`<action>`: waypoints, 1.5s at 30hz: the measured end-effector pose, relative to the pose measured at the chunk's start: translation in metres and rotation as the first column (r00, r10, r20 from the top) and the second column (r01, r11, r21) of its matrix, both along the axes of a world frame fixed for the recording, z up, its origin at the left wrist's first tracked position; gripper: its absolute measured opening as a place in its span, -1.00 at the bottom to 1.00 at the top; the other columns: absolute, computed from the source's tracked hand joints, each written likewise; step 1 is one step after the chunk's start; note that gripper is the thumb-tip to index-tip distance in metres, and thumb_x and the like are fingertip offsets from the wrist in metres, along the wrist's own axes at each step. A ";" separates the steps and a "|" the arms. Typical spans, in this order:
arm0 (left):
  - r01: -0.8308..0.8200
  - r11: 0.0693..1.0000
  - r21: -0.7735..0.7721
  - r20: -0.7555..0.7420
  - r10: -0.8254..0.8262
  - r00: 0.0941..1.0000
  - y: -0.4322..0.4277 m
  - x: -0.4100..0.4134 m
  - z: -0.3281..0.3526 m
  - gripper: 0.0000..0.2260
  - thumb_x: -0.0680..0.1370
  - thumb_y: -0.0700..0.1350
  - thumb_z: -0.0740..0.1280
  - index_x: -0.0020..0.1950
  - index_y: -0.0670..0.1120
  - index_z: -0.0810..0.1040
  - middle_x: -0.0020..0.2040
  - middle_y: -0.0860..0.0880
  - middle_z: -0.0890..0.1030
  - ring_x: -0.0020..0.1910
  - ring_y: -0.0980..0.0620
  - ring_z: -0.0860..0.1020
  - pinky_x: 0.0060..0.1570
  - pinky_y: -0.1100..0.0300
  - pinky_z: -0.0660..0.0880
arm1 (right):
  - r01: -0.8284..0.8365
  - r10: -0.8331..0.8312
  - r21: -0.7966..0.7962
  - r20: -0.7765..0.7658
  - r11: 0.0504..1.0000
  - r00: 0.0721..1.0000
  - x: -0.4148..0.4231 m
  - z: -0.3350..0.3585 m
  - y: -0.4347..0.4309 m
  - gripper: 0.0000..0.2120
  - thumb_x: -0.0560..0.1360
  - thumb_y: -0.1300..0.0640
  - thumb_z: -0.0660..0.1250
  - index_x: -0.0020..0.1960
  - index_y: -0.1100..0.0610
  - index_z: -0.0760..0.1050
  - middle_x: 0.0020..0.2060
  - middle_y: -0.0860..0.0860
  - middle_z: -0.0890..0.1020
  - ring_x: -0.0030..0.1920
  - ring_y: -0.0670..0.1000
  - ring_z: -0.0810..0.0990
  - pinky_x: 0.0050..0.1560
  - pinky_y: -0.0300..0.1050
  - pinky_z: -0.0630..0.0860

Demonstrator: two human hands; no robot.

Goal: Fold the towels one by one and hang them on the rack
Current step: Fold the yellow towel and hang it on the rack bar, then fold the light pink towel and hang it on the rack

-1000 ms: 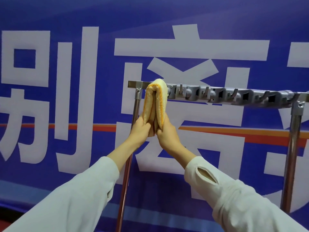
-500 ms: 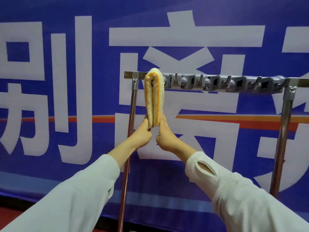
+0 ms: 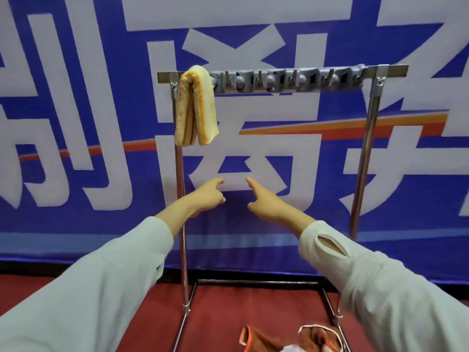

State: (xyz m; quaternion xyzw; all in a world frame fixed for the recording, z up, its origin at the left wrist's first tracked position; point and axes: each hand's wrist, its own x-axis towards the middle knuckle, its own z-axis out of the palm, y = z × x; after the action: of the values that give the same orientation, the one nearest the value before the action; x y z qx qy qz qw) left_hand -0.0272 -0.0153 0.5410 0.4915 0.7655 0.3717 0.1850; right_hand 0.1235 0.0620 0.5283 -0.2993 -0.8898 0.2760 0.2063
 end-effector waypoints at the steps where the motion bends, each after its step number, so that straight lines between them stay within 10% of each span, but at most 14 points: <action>1: 0.014 0.999 -0.030 0.040 -0.013 0.999 -0.004 0.013 -0.007 -0.42 0.56 -0.33 0.25 0.54 -0.10 0.15 0.51 -0.12 0.24 0.30 -0.05 0.42 0.21 0.10 0.45 | 0.021 -0.020 -0.022 0.014 1.000 1.000 0.014 -0.008 -0.005 -0.28 0.54 0.34 0.15 0.59 0.08 -0.08 0.55 0.10 0.16 0.32 0.10 0.44 0.09 -0.11 0.43; 6: 0.081 0.986 -0.145 0.153 -0.058 0.987 -0.018 0.070 -0.056 -0.38 0.55 -0.25 0.33 0.54 -0.10 0.12 0.51 -0.10 0.23 0.34 -0.03 0.38 0.20 0.10 0.45 | 0.121 -0.117 -0.104 0.042 0.987 0.992 0.075 -0.054 -0.018 -0.31 0.53 0.31 0.17 0.59 0.09 -0.02 0.53 0.11 0.22 0.31 0.09 0.43 0.14 -0.14 0.36; 10: 0.098 0.988 -0.121 0.253 -0.065 0.965 -0.015 0.102 -0.105 -0.35 0.54 -0.28 0.32 0.56 -0.09 0.10 0.07 0.04 0.46 -0.15 0.19 0.40 0.09 0.11 0.46 | 0.176 -0.168 -0.143 0.066 0.974 0.984 0.102 -0.101 -0.014 -0.32 0.54 0.28 0.21 0.58 0.11 0.02 0.50 0.14 0.26 0.42 0.13 0.36 0.19 -0.16 0.35; 14: 0.113 0.977 -0.183 0.324 -0.049 0.945 -0.007 0.110 -0.165 -0.32 0.53 -0.28 0.34 0.56 -0.06 0.09 0.52 -0.11 0.20 0.13 0.03 0.44 0.07 0.13 0.46 | 0.213 -0.186 -0.209 0.142 0.955 0.972 0.111 -0.165 0.001 -0.33 0.53 0.29 0.24 0.57 0.13 0.05 0.48 0.15 0.30 0.35 0.16 0.43 0.10 -0.18 0.37; 20: 0.083 0.956 -0.281 0.384 0.033 0.923 0.013 0.107 -0.268 -0.36 0.53 -0.29 0.33 0.55 -0.13 0.12 0.46 -0.17 0.29 0.07 0.01 0.49 -0.03 0.17 0.49 | 0.267 -0.189 -0.324 0.251 0.908 0.949 0.102 -0.280 0.025 -0.40 0.49 0.32 0.29 0.49 0.22 0.21 0.37 0.20 0.43 0.25 0.17 0.52 0.15 -0.15 0.39; 24: 0.105 0.911 -0.399 0.484 0.112 0.868 0.029 0.103 -0.354 -0.57 0.53 -0.29 0.32 0.37 -0.07 0.32 0.05 0.00 0.51 -0.16 0.07 0.46 -0.28 0.27 0.40 | 0.324 -0.179 -0.413 0.352 0.851 0.919 0.102 -0.367 0.040 -0.44 0.49 0.29 0.29 0.46 0.25 0.23 0.37 0.22 0.42 0.31 0.17 0.46 0.25 -0.09 0.39; 27: 0.108 0.878 -0.466 0.519 0.173 0.837 0.040 0.104 -0.408 -0.76 0.53 -0.31 0.30 0.05 0.01 0.39 -0.18 0.09 0.39 -0.20 0.12 0.43 -0.24 0.24 0.39 | 0.404 -0.236 -0.453 0.383 0.795 0.893 0.111 -0.427 0.048 -0.48 0.45 0.33 0.31 0.39 0.29 0.29 0.27 0.22 0.48 0.12 0.12 0.51 -0.05 -0.17 0.46; 33: 0.132 0.868 -0.478 0.488 0.137 0.862 0.052 0.117 -0.490 -0.54 0.46 -0.32 0.37 0.36 -0.18 0.41 0.14 -0.09 0.46 -0.01 0.01 0.45 -0.24 0.32 0.47 | 0.566 -0.442 -0.543 0.354 0.620 0.824 0.129 -0.541 0.071 -0.33 0.13 0.06 0.29 0.20 0.30 0.41 0.09 0.13 0.58 0.12 0.18 0.59 0.08 0.01 0.53; 37: 0.130 0.894 -0.429 0.509 0.120 0.852 0.054 0.131 -0.516 -0.64 0.49 -0.41 0.28 0.27 -0.23 0.50 0.07 -0.09 0.49 -0.22 0.07 0.44 -0.42 0.45 0.33 | 0.663 -0.428 -0.523 0.509 0.535 0.747 0.125 -0.517 0.057 -0.55 0.45 0.17 0.39 0.26 0.34 0.41 0.13 0.20 0.56 0.16 0.17 0.56 -0.05 -0.14 0.42; 45: 0.343 0.789 -0.509 0.501 -0.051 0.864 0.042 0.145 -0.528 -0.26 0.45 -0.11 0.48 0.53 0.00 0.17 0.47 0.03 0.21 0.35 0.08 0.32 0.20 0.27 0.37 | 0.640 -0.372 -0.534 0.530 0.552 0.762 0.121 -0.510 0.051 -0.86 0.61 0.23 0.19 0.12 0.25 0.44 0.06 0.27 0.59 0.09 0.17 0.58 0.08 -0.04 0.46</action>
State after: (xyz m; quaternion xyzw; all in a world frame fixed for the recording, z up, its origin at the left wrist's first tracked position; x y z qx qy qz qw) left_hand 0.1178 0.0271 0.0132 0.3873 0.7177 0.2029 0.5420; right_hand 0.2446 0.1130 0.0187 -0.6457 -0.6142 0.4535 -0.0133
